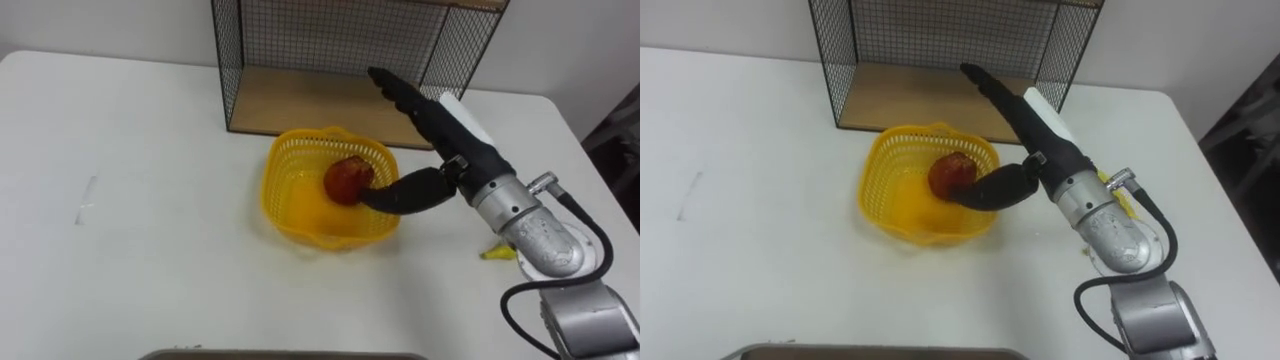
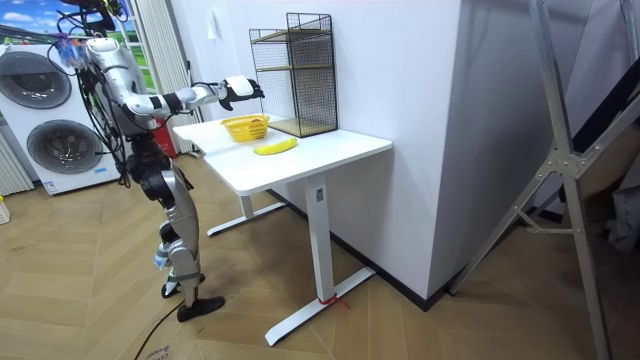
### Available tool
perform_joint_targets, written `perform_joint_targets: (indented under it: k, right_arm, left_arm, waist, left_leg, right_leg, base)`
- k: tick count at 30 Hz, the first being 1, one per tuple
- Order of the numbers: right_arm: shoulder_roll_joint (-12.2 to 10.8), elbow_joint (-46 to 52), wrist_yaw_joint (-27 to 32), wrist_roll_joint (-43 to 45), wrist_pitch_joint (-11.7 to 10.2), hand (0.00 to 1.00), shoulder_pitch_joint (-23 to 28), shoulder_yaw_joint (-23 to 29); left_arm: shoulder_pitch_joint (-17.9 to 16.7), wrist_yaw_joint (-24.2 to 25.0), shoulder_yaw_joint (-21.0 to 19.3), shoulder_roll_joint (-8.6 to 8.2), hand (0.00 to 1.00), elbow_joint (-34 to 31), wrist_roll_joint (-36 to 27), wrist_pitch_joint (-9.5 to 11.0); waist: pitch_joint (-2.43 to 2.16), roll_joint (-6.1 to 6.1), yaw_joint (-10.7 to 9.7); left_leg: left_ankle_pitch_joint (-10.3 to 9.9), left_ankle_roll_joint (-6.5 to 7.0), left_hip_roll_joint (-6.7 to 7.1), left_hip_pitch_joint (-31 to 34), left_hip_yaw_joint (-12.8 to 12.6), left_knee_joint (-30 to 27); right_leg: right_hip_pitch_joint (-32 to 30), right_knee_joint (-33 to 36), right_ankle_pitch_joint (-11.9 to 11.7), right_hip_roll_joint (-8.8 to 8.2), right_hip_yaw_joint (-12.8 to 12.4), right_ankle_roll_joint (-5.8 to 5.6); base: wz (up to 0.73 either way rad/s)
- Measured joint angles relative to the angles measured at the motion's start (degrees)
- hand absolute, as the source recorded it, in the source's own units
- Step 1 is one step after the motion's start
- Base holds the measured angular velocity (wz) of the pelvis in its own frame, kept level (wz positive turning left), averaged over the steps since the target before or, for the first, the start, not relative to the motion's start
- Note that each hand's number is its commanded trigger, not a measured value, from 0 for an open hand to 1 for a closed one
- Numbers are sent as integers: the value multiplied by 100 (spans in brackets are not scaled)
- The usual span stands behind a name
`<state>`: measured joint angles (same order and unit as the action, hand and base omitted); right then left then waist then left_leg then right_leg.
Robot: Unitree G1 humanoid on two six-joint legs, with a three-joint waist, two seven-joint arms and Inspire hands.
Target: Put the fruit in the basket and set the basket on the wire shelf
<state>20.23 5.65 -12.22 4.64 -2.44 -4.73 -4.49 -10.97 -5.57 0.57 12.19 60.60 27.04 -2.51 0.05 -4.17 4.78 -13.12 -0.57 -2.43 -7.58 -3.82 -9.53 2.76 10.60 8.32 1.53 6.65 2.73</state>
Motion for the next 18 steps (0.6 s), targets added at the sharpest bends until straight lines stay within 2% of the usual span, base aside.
perform_joint_targets:
  k: [7,13,18]
  right_arm:
    - [-2,5,716,-9,-1,0,-27,622]
    - [1,-84,1727,116,-4,0,-26,1145]
    - [2,-187,2291,273,-4,0,-36,1311]
  left_arm:
    - [-52,-174,-173,-2,0,1,-4,0]
    - [-291,-180,-286,-2,0,-229,-1,-7]
    - [-443,-180,-286,-3,0,-340,-16,-13]
  waist:
    - [5,9,-104]
    - [-5,-10,-191]
    - [8,-1,-273]
  left_leg:
    - [0,0,6,-19,4,0]
    - [1,2,8,-25,8,-5]
    - [2,2,6,-61,0,5]
  right_leg:
    - [27,-2,1,-2,-9,-2]
    - [35,1,1,0,-16,-2]
    - [37,0,3,3,-21,-4]
  base:
    - [0]
    - [0]
    - [-1]
